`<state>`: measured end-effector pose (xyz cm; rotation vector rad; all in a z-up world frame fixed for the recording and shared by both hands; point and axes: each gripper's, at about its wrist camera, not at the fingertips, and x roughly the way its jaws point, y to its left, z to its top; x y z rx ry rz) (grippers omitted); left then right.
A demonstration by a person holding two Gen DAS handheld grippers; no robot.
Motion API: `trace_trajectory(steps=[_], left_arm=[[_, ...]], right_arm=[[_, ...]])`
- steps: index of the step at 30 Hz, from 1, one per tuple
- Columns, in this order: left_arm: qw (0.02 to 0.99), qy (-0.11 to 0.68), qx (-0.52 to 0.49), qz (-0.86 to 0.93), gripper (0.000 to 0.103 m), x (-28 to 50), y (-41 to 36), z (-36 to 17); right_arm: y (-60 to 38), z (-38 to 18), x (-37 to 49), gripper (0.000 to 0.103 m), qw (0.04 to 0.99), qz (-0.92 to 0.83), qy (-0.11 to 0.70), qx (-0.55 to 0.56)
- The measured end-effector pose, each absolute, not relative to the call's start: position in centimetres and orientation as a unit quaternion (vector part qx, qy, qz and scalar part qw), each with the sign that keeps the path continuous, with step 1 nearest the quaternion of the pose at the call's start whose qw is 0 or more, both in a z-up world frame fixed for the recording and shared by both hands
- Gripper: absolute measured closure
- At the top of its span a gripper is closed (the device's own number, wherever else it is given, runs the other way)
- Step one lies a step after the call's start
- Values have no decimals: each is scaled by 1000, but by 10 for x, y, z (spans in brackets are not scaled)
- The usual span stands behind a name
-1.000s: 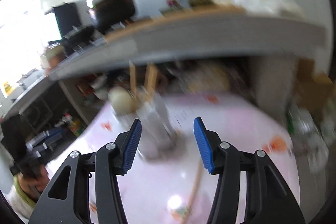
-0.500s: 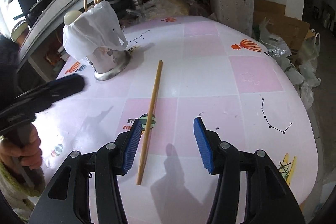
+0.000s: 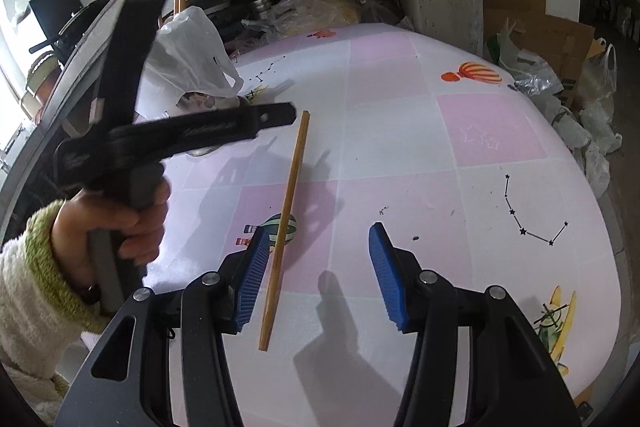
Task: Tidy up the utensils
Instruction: 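Close the left tool on the last wooden chopstick, then lift the chopstick off the table with the left tool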
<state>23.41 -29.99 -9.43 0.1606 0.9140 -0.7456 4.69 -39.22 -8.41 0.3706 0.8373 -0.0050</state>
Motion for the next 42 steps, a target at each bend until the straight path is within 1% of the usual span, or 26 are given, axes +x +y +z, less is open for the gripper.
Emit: trace_trajectory(steps=[2, 4, 5, 7, 10, 15, 18, 23, 26, 33, 37, 40, 42], left_arm=[[826, 435, 85, -348, 54, 240, -309, -98], [822, 442, 99, -346, 61, 242, -317, -102], [820, 445, 105, -344, 63, 243, -319, -104], [817, 454, 120, -335, 70, 245, -323, -109], [812, 468, 126, -324, 77, 249, -327, -117], [812, 470, 149, -313, 83, 247, -330, -120], [816, 463, 169, -303, 90, 246, -332, -121], [822, 448, 188, -297, 94, 240, -334, -121], [824, 445, 185, -299, 98, 238, -333, -121], [825, 451, 160, -300, 98, 242, -326, -120], [829, 441, 146, -310, 98, 238, -317, -107], [834, 429, 134, -320, 98, 232, -309, -91], [837, 418, 126, -330, 98, 227, -303, -81]], right_arm=[[-393, -85, 47, 52, 897, -3, 404, 181], [-394, -85, 46, 52, 897, -3, 403, 182], [-395, -85, 46, 52, 897, -3, 403, 184], [-396, -84, 44, 52, 897, -5, 401, 186], [-395, -82, 42, 52, 898, -4, 398, 186], [-395, -81, 41, 52, 899, -6, 395, 187], [-395, -81, 41, 52, 899, -8, 395, 189], [-396, -83, 41, 52, 897, -11, 397, 194], [-396, -85, 43, 52, 895, -11, 402, 195], [-397, -86, 46, 52, 892, -11, 406, 197], [-396, -90, 48, 52, 887, -8, 416, 198], [-396, -91, 49, 46, 885, -7, 419, 204], [-396, -90, 48, 46, 885, -6, 418, 204]])
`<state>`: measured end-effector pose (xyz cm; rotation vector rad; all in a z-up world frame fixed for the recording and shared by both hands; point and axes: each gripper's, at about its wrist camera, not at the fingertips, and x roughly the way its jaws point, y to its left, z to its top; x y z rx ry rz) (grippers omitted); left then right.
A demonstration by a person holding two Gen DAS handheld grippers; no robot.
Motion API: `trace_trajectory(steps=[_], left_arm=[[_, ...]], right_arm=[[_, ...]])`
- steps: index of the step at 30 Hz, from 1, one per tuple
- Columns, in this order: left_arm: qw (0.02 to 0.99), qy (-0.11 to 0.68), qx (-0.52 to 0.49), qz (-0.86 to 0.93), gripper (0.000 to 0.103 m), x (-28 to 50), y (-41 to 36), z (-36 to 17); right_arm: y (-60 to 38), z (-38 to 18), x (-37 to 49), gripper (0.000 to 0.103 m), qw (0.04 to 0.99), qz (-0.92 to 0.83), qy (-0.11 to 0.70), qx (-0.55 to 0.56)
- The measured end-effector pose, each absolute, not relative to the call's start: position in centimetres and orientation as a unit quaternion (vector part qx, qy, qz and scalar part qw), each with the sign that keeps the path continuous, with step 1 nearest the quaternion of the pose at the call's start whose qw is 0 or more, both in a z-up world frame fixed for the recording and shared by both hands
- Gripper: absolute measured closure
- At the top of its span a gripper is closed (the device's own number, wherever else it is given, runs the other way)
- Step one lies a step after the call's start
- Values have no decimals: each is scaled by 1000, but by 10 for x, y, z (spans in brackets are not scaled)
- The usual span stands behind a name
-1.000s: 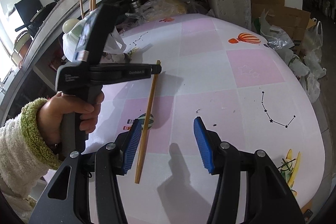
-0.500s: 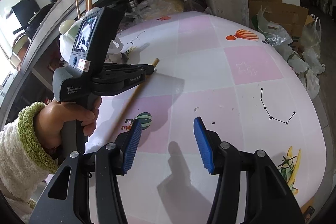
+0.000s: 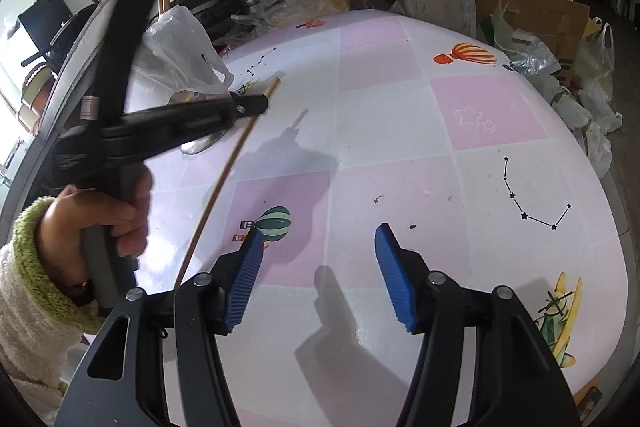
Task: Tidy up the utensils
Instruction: 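Lift the chopstick off the table with the left tool, then carry the chopstick over the holder and lower it with the left tool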
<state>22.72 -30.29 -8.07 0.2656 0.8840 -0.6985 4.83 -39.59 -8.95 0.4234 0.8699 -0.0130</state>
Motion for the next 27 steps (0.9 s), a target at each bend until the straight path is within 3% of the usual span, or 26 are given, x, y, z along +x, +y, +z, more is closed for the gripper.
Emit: trace_trajectory(steps=[27], left_arm=[[874, 284, 58, -390, 98, 147, -196, 59]], right_arm=[[-389, -74, 39, 45, 893, -3, 403, 197]])
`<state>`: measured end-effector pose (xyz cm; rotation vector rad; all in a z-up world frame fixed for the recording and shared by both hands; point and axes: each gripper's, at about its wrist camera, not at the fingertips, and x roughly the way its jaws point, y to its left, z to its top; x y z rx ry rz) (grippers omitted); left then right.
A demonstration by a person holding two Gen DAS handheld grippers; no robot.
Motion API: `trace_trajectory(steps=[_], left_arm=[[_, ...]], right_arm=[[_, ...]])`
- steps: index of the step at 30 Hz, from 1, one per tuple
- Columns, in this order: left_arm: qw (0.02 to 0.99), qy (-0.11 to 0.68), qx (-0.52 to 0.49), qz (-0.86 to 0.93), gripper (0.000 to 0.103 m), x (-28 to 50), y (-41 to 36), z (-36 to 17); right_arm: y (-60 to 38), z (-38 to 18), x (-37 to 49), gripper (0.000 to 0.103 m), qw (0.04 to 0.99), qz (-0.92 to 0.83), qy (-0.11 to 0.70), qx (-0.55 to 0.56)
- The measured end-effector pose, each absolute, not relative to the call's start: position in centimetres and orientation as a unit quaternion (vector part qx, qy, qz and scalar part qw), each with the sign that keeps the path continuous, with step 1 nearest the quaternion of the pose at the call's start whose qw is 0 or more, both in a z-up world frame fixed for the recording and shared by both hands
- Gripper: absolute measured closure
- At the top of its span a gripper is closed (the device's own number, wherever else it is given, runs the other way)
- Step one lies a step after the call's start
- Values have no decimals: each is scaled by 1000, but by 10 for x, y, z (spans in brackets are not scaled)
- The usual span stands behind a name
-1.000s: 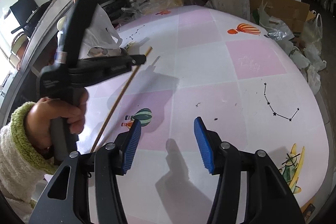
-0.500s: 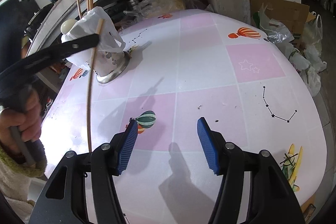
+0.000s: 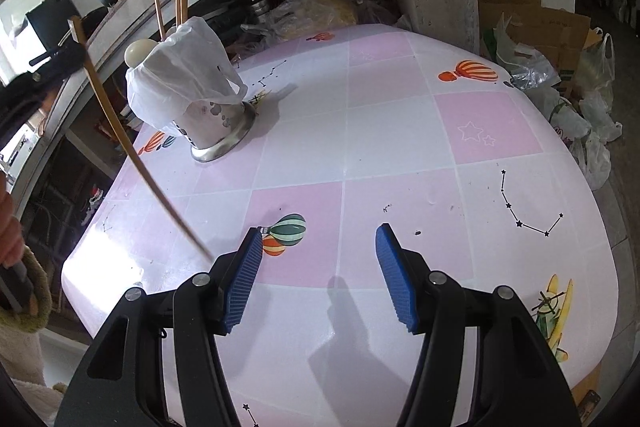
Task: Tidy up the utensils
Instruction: 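Carry the chopstick over the holder and lower it with the left tool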
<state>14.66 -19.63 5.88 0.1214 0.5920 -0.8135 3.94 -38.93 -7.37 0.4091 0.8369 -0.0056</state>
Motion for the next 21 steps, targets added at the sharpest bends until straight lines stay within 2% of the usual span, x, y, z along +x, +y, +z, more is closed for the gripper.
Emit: trace_trajectory(steps=[21], left_arm=[[899, 187, 23, -396, 98, 135, -152, 154]], right_arm=[[-386, -71, 39, 45, 894, 2, 402, 197]])
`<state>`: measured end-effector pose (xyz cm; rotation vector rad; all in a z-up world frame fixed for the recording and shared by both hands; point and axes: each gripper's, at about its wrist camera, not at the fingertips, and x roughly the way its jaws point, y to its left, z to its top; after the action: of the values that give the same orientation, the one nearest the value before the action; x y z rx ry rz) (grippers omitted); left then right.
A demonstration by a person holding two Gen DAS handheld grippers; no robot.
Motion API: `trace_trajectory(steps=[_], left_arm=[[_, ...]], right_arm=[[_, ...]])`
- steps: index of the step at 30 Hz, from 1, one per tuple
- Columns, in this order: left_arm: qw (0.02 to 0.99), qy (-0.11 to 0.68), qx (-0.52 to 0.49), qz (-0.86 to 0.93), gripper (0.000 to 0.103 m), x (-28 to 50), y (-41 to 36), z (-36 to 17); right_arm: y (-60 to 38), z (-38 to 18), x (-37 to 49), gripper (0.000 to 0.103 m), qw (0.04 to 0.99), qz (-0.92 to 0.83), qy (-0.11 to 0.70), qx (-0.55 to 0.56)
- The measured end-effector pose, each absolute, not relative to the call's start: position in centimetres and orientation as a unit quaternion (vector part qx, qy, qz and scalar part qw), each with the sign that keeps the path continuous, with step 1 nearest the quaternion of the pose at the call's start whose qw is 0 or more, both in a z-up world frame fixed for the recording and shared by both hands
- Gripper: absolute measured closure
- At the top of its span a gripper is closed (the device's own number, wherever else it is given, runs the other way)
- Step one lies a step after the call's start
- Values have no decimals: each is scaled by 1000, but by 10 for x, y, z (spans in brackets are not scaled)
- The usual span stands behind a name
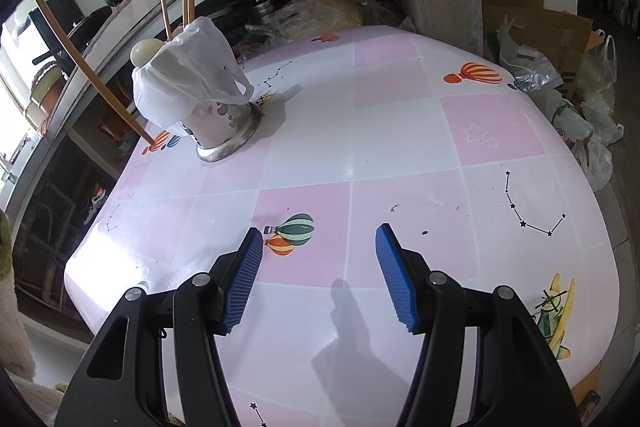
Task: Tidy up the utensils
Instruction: 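Carry the chopstick over the holder and lower it with the left tool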
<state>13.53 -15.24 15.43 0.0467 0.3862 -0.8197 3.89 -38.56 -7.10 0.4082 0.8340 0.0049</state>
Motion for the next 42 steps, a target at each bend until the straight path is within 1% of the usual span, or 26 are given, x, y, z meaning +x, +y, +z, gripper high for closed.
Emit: trace_trajectory(steps=[9, 16, 25, 39, 42], left_arm=[[909, 154, 18, -386, 98, 137, -141, 185], [925, 141, 13, -353, 98, 161, -134, 204], [935, 172, -17, -309, 98, 218, -122, 189], [943, 158, -35, -291, 98, 263, -127, 196], [942, 163, -38, -289, 98, 271, -129, 191]], right_arm=[[-386, -72, 39, 45, 893, 4, 403, 200], [-386, -73, 38, 45, 894, 12, 399, 204], [-390, -75, 39, 45, 892, 8, 401, 208], [-390, -76, 44, 45, 890, 5, 408, 206], [-391, -77, 44, 45, 889, 4, 409, 206]])
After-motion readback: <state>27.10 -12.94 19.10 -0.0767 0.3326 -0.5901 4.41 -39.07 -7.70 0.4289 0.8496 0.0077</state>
